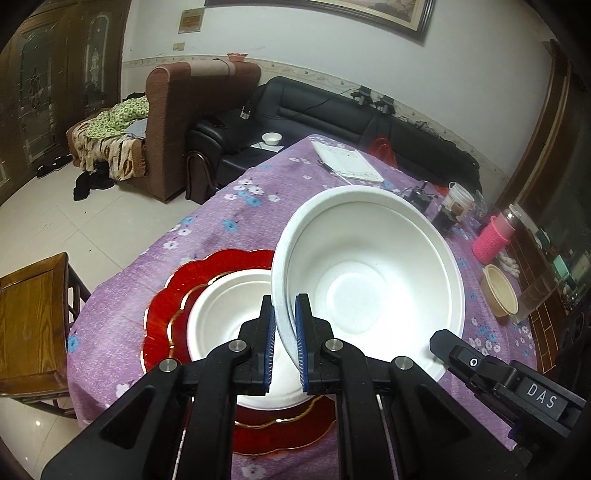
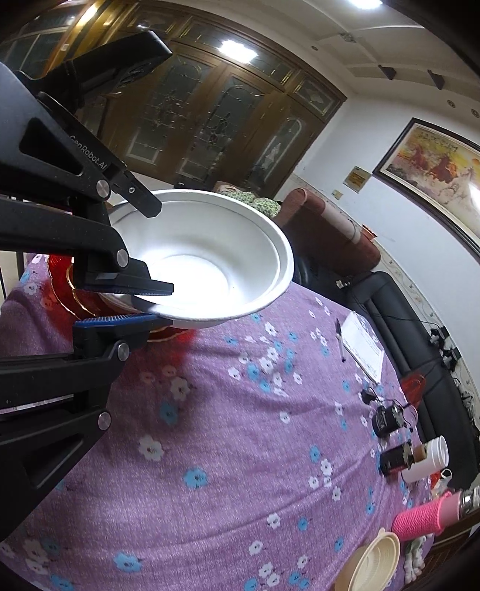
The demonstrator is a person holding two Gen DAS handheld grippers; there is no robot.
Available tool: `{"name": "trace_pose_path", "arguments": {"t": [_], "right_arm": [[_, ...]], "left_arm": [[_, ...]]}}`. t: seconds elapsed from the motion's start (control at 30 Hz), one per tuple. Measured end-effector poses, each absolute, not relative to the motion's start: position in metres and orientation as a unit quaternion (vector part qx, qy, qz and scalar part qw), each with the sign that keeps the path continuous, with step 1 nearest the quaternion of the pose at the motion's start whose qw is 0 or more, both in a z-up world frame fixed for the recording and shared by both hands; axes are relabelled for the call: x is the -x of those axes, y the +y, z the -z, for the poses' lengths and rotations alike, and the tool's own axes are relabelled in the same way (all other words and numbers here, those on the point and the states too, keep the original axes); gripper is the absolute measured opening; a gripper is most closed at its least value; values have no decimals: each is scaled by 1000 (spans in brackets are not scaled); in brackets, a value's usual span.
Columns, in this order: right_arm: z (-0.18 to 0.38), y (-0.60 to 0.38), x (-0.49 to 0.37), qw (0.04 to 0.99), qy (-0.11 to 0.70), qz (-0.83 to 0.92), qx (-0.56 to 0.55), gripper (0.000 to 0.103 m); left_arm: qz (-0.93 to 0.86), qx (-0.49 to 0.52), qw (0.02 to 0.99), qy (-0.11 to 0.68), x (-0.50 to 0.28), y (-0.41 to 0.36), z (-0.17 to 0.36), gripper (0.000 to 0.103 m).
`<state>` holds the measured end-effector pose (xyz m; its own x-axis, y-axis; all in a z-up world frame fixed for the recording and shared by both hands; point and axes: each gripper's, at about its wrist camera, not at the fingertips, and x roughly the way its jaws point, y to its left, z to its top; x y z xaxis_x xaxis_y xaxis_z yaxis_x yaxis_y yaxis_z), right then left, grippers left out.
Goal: Organize plates and bowls
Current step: 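Carry the deep white bowl over the red plate stack, then lower the deep white bowl into the white bowl on the stack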
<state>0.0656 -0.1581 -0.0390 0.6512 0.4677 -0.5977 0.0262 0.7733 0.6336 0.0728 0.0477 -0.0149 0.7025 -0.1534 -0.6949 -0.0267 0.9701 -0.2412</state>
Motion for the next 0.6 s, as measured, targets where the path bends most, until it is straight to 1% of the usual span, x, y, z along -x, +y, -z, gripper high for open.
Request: {"name": "trace_pose_path", "arguments": {"t": [0.6], "right_arm": [[52,-115,-65,844,425,-148,-291,9]], "left_arm": [[16,146,903,403,-66,89,34,9]]}}
